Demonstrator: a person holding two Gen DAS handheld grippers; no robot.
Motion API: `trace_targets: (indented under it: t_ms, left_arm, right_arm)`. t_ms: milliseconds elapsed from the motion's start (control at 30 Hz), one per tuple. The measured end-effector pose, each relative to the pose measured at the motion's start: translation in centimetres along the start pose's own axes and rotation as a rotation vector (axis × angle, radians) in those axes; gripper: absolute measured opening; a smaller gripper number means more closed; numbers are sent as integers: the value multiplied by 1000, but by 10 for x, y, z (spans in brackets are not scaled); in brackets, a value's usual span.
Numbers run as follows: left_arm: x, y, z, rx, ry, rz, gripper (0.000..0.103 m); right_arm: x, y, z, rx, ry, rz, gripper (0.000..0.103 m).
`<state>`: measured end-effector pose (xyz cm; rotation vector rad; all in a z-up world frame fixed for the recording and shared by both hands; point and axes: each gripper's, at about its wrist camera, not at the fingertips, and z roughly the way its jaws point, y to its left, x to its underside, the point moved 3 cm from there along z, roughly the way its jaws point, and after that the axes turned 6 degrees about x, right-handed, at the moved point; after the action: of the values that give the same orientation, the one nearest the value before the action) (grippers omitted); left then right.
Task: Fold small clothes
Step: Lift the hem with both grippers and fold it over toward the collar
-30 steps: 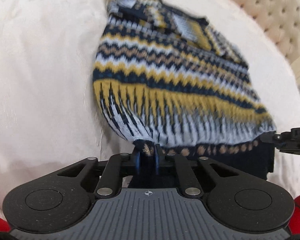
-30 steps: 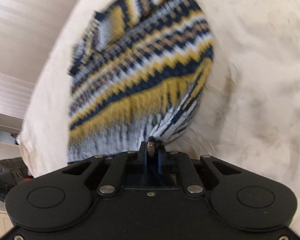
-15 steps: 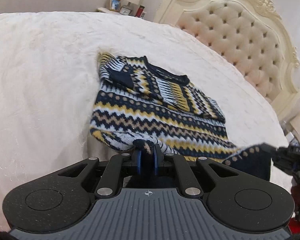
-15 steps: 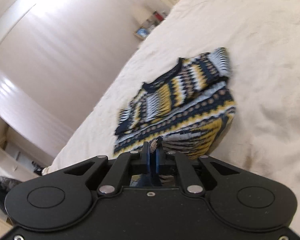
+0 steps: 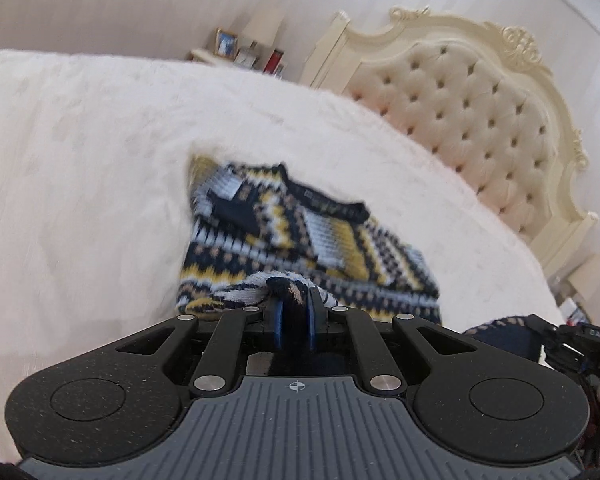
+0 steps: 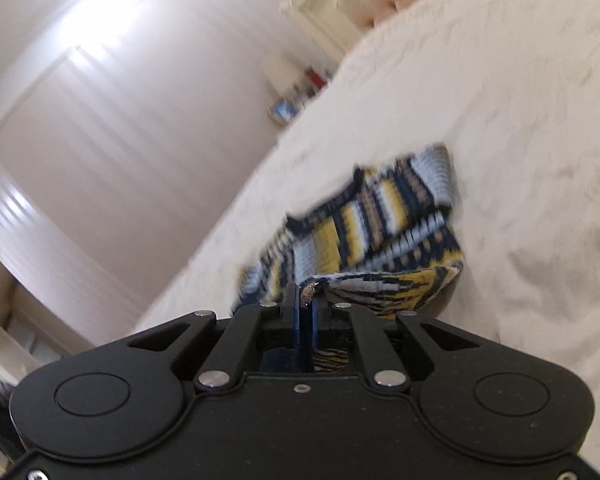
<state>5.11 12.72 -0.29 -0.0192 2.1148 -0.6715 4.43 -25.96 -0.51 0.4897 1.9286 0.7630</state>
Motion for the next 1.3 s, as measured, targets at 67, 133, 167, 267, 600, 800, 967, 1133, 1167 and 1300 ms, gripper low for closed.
trace_targets:
  t_ms: [67,133,167,267,600,800,967,1133,1167,1300]
  left_arm:
    - [-11,-4,4,9,-13,12,11]
    - [-22,-8,9,18,-28,19,11]
    - [-29,-9,13,22,-34,18,11]
    - [-49,-11,22,36,-55,9,11]
    - [-104,1,94,13,-30,0,11]
    - [-113,26,147,-48,19,-10,11]
    - [-113,52,188,-113,75,-15,11]
    - [-112,75,211,-121,94,-79,11]
    - [-113,78,215,-119,98,-84,11]
    - [-115,84,227,-110,106,-73,15]
  right_arm:
    - [-6,4,2,-7,-20,-8,13]
    - [-15,7,8,0,-34,-25,13]
    - [-20,8,12,0,-44,-26,13]
    - [-36,12,27,-6,-76,-21,13]
    - [-91,10,112,47,-115,-24,13]
    - [-101,-11,178,114,-64,-4,13]
    - [-98,-28,223,177,-17,-1,13]
    - [-100,-42,240,208,-12,35,13]
    - [-99,-44,242,221,-12,34,13]
    - [-97,-48,253,275,13,25,13]
